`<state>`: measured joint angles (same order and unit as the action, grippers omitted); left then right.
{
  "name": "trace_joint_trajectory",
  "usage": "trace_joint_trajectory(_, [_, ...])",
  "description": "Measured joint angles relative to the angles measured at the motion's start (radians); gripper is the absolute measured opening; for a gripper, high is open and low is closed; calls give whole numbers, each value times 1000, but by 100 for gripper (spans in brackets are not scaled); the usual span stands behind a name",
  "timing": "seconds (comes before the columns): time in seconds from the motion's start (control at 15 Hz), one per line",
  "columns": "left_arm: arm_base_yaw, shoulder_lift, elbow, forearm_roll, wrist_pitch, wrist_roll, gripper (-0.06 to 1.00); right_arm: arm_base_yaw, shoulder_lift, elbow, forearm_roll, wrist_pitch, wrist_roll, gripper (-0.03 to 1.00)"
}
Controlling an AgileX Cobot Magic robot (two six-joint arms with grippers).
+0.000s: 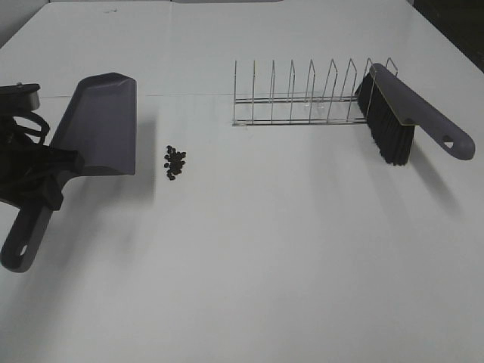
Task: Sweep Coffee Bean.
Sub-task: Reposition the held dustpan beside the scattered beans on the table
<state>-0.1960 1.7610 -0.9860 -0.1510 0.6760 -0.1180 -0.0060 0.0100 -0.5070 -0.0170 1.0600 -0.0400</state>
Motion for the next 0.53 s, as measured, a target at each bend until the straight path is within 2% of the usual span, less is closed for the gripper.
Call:
trace_joint_trajectory(0.2, [0, 0, 0, 2, 0, 0, 31, 0, 110, -24, -9, -90, 0, 75])
trace_joint_trajectory(0.27, [0, 0, 0, 3, 0, 0, 31, 0, 175, -34, -10, -155, 0, 75])
trace_joint_trajectory(0.53, [0, 0, 0, 10, 2, 0, 31, 0, 545, -132, -11, -339, 0, 75])
